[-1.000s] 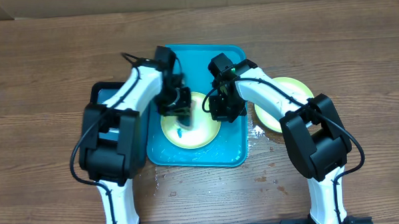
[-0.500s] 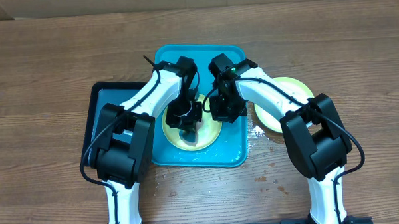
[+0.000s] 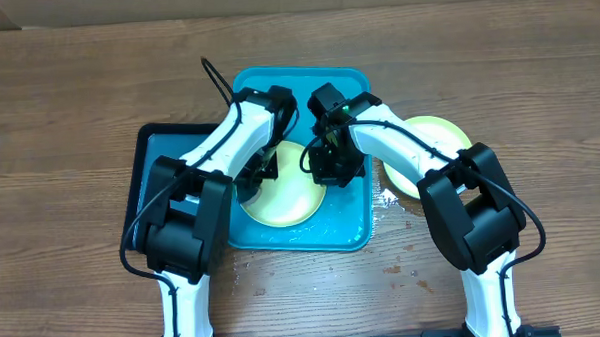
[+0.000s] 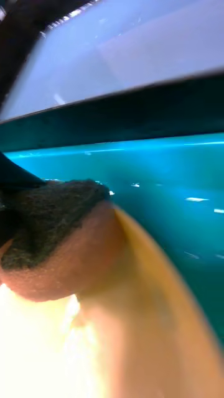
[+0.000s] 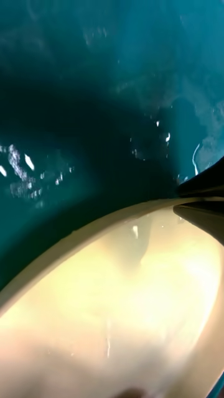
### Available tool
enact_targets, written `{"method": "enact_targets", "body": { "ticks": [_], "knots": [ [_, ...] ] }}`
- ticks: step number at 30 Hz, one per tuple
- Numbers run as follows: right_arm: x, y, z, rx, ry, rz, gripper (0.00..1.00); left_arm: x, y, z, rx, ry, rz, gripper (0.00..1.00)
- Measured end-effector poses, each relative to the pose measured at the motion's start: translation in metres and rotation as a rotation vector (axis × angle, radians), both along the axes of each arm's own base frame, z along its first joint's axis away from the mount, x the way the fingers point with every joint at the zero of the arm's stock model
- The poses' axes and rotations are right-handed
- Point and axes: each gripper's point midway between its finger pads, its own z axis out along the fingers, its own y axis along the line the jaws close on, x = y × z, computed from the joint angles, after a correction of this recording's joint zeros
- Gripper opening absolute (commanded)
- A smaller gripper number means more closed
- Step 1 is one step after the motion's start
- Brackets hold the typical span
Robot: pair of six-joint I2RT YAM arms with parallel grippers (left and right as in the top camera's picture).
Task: Clean dirty plates on tray and stack at the side
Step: 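Scrub the last yellow plate with the sponge in the left gripper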
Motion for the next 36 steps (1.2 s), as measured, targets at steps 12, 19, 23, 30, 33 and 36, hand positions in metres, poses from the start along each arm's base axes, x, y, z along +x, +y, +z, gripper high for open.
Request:
{"method": "enact_targets", "body": {
  "ticks": [12, 19, 23, 30, 33, 36],
  "knots": [
    [0.006, -0.015, -0.002, -0.035, -0.003, -0.033, 0.04, 0.047, -0.114, -0.011, -0.696, -0.118, -0.026, 0.04],
    [0.006, -0.015, -0.001, -0.034, -0.002, -0.034, 0.04, 0.011, -0.154, -0.008, -0.968, 0.025, -0.067, 0.04],
    [0.006, -0.015, -0.001, -0.034, -0.003, -0.034, 0.04, -0.007, -0.157, -0.011, -1.001, 0.084, -0.088, 0.04],
    [0.003, -0.014, -0.001, -0.037, 0.006, -0.029, 0.04, -0.04, -0.136, -0.017, -0.901, 0.212, -0.043, 0.04],
    [0.002, -0.012, -0.001, -0.033, 0.007, -0.022, 0.04, -0.047, -0.119, -0.019, -0.796, 0.23, -0.028, 0.04],
    [0.002, -0.011, -0.001, -0.032, 0.007, -0.019, 0.04, -0.051, -0.095, -0.019, -0.65, 0.228, 0.009, 0.04]
  ]
}}
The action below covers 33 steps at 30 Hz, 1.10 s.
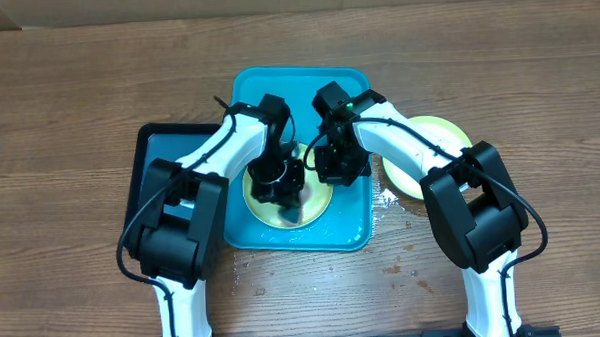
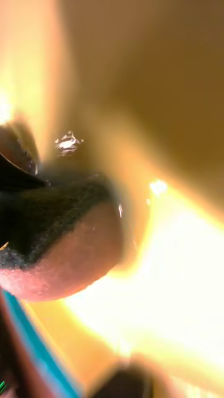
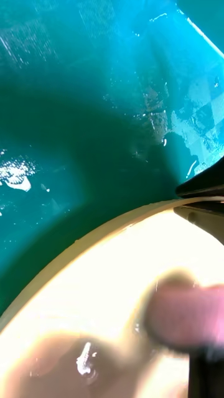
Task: Clean dirty plates on tray and stack at the side
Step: 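Scrub the last yellow plate with the sponge in the left gripper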
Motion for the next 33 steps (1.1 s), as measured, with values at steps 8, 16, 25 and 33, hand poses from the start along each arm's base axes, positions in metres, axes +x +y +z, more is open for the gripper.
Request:
{"method": "enact_targets", "body": {
  "ticks": [8, 16, 25, 33],
  "knots": [
    [0.0, 0.0, 0.0, 0.0, 0.0, 0.0, 0.04, 0.032, 0.067, 0.005, 0.368, -0.13, 0.042, 0.04],
    [0.0, 0.002, 0.0, 0.011, -0.001, 0.001, 0.04, 0.082, 0.074, 0.015, 0.413, -0.304, 0.093, 0.04],
    [0.001, -0.003, 0.0, -0.009, 0.002, -0.009, 0.04, 0.106, -0.013, 0.007, -0.077, -0.37, 0.136, 0.04],
    [0.001, -0.009, 0.0, -0.018, 0.013, -0.02, 0.04, 0.053, -0.067, 0.009, -0.322, -0.201, 0.047, 0.04]
  ]
}}
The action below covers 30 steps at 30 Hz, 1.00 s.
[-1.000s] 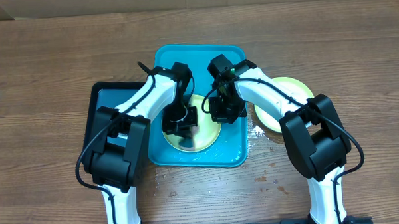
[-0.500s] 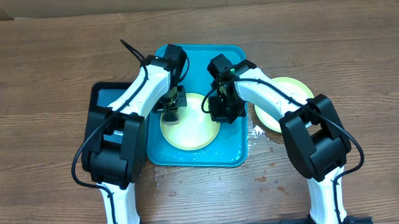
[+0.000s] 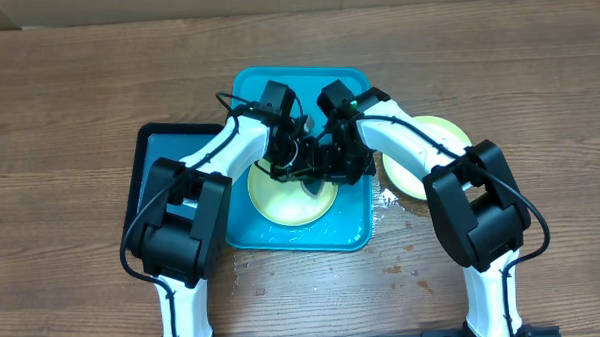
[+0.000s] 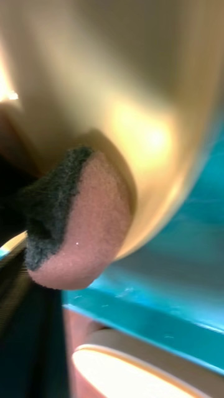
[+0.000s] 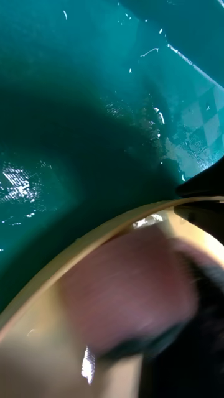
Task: Clean dirty plates on tray and stack at the side
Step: 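Scrub the last yellow plate with the sponge in the left gripper, then return the sponge to the black tray with the left gripper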
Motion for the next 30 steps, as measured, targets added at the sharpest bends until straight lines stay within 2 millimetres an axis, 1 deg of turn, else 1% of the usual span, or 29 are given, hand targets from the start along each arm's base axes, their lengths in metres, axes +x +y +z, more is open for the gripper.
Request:
{"method": "enact_targets", "body": {
  "ticks": [3, 5, 8, 9, 12, 15, 17, 20, 22, 23, 25, 27, 30],
  "knots": [
    [0.0, 0.0, 0.0, -0.002, 0.0, 0.002, 0.04, -0.014, 0.0, 0.0, -0.013, 0.063, -0.012, 0.04],
    [0.0, 0.0, 0.0, -0.001, -0.001, 0.004, 0.04, -0.024, 0.004, -0.001, 0.003, 0.109, -0.016, 0.04],
    [0.0, 0.0, 0.0, -0.001, -0.001, 0.004, 0.04, -0.041, 0.016, -0.004, 0.062, 0.183, -0.015, 0.04],
    [0.0, 0.0, 0.0, 0.0, -0.001, 0.004, 0.04, -0.045, 0.022, -0.005, 0.091, 0.204, -0.01, 0.04],
    [-0.001, 0.002, 0.0, 0.006, -0.002, 0.009, 0.04, -0.052, 0.041, -0.008, 0.182, 0.24, 0.0, 0.04],
    [-0.002, 0.006, 0.0, 0.008, -0.006, 0.017, 0.04, -0.054, 0.067, -0.008, 0.286, 0.247, 0.021, 0.04],
    [-0.002, 0.006, 0.0, 0.008, -0.006, 0.018, 0.04, -0.05, 0.081, -0.008, 0.326, 0.242, 0.042, 0.04],
    [-0.002, 0.006, 0.0, 0.009, -0.005, 0.018, 0.04, -0.042, 0.107, -0.004, 0.384, 0.222, 0.089, 0.04],
    [-0.002, 0.006, 0.0, 0.009, -0.004, 0.018, 0.04, -0.031, 0.127, 0.002, 0.423, 0.188, 0.133, 0.04],
    [-0.002, 0.006, 0.0, 0.01, -0.005, 0.018, 0.04, -0.025, 0.136, 0.008, 0.435, 0.166, 0.155, 0.04],
    [-0.002, 0.006, 0.0, 0.01, -0.004, 0.018, 0.04, -0.012, 0.15, 0.027, 0.446, 0.106, 0.199, 0.04],
    [-0.002, 0.006, 0.0, 0.01, -0.005, 0.018, 0.04, 0.001, 0.161, 0.06, 0.446, 0.021, 0.245, 0.04],
    [-0.002, 0.006, 0.0, 0.01, -0.005, 0.018, 0.04, 0.015, 0.171, 0.118, 0.427, -0.133, 0.302, 0.04]
  ]
}}
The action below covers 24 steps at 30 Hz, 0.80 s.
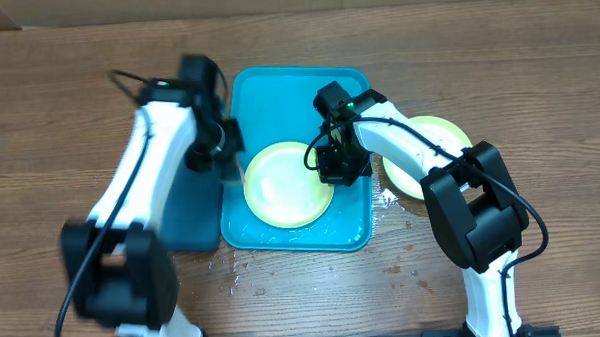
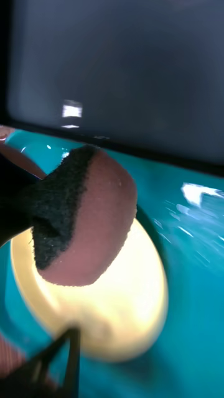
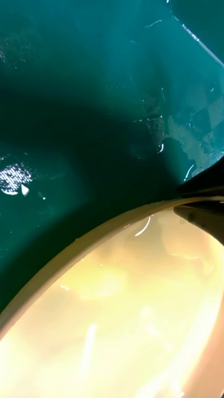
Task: Clean dirty plates on tray and stack at the side
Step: 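Return the sponge to the black tray with the left gripper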
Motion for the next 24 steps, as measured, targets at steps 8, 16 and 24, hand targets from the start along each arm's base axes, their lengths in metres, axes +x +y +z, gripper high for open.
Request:
{"method": "enact_targets", "body": {
  "ticks": [8, 16, 24],
  "knots": [
    [0.0, 0.0, 0.0, 0.001, -0.001, 0.0, 0.04, 0.0, 0.052, 0.058, 0.152, -0.171, 0.099, 0.04],
    [-0.002, -0.001, 0.0, -0.005, 0.008, -0.001, 0.04, -0.008, 0.075, -0.043, 0.241, 0.077, 0.115, 0.25],
    [-0.014, -0.01, 0.002, -0.04, 0.059, 0.013, 0.04, -0.023, 0.083, -0.068, 0.209, 0.195, 0.146, 0.88]
  ]
}}
